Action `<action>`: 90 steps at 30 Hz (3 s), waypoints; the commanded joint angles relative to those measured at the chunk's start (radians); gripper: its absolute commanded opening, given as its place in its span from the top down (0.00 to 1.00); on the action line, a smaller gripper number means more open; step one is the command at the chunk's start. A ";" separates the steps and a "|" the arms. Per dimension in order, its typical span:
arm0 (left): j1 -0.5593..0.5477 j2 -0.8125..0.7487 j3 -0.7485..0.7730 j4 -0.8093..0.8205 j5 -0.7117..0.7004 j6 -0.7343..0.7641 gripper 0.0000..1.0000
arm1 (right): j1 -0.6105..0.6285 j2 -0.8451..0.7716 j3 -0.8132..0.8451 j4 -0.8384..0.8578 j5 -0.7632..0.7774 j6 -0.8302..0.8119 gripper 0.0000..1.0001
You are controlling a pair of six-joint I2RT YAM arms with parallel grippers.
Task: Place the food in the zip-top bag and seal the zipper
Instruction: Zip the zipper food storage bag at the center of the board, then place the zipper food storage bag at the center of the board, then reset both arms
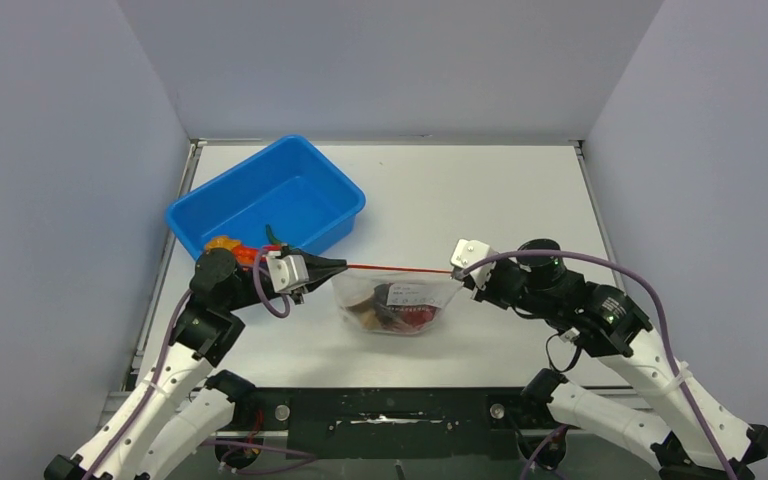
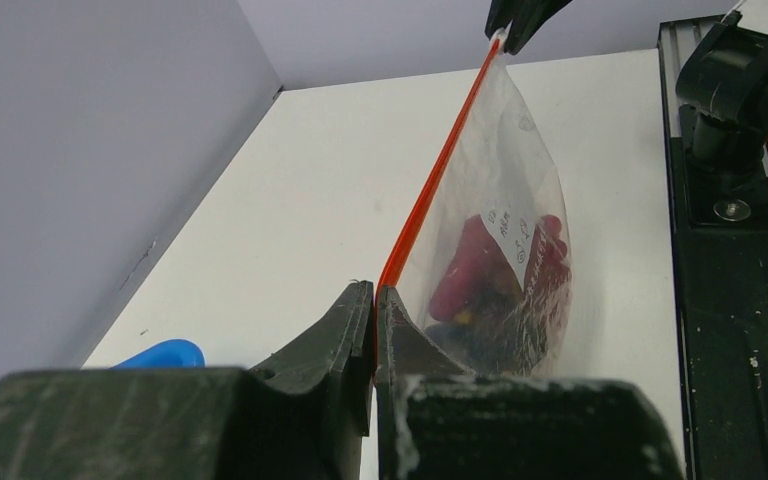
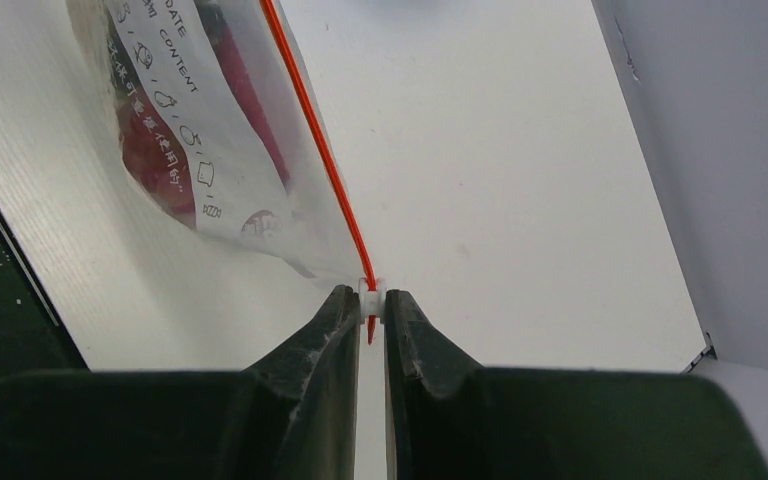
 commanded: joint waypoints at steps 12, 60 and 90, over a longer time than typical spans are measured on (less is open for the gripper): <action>0.038 0.005 0.011 0.152 -0.120 -0.108 0.59 | -0.019 -0.021 -0.032 0.217 0.211 0.230 1.00; 0.039 0.100 0.201 -0.140 -0.852 -0.599 0.26 | -0.675 0.256 0.184 0.351 0.066 0.774 0.02; 0.039 0.020 0.294 -0.063 -0.846 -0.686 0.25 | -0.675 -0.047 0.080 0.354 0.059 0.889 0.02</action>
